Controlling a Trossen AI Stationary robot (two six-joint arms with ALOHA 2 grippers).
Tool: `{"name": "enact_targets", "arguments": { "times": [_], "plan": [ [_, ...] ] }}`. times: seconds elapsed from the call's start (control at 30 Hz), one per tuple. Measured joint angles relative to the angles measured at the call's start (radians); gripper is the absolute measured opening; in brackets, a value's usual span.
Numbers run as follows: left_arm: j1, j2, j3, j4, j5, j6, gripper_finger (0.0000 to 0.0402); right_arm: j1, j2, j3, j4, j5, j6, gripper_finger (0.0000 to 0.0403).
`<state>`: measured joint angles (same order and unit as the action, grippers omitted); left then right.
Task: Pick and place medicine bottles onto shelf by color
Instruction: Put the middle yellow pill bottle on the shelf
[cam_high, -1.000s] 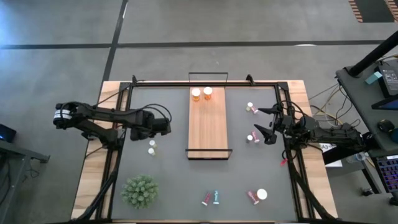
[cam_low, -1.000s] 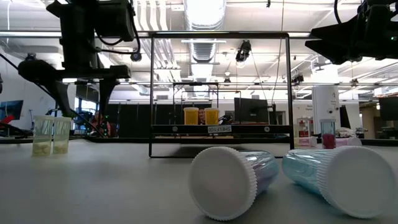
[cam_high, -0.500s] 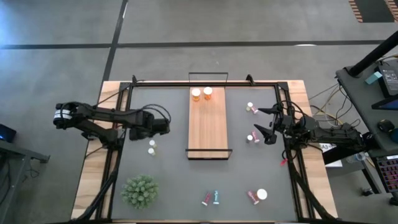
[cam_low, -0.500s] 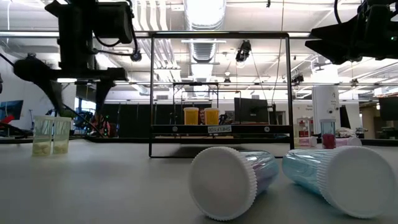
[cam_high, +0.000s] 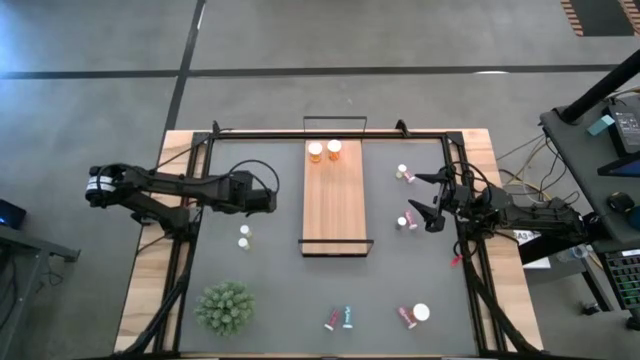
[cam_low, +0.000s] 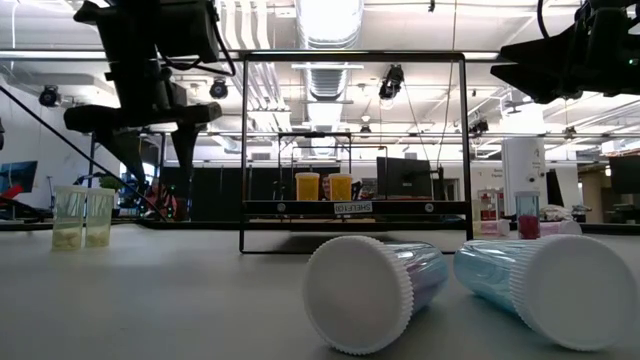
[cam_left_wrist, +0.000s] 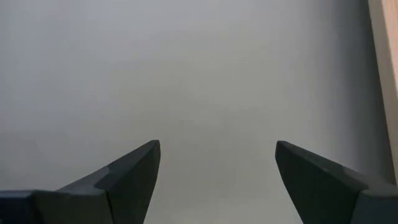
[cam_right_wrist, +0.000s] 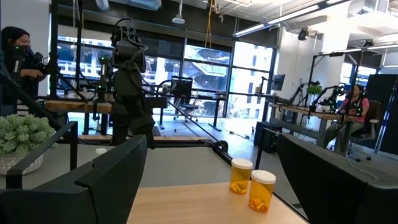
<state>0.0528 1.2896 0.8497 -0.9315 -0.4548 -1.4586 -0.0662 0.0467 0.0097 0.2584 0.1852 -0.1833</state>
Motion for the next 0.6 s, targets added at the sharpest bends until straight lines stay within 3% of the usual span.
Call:
{"name": "enact_targets", "arguments": {
  "times": [0.27, 0.6],
  "plan": [
    [0.0, 0.0, 0.0, 0.012, 0.019, 0.005, 0.0302, 0.0, 0.0, 0.0, 0.0, 0.0, 0.0, 0.035],
    [0.0, 0.0, -0.032, -0.015, 0.253, -0.03, 0.0302, 0.0, 0.0, 0.0, 0.0, 0.0, 0.0, 0.035]
  ]
}}
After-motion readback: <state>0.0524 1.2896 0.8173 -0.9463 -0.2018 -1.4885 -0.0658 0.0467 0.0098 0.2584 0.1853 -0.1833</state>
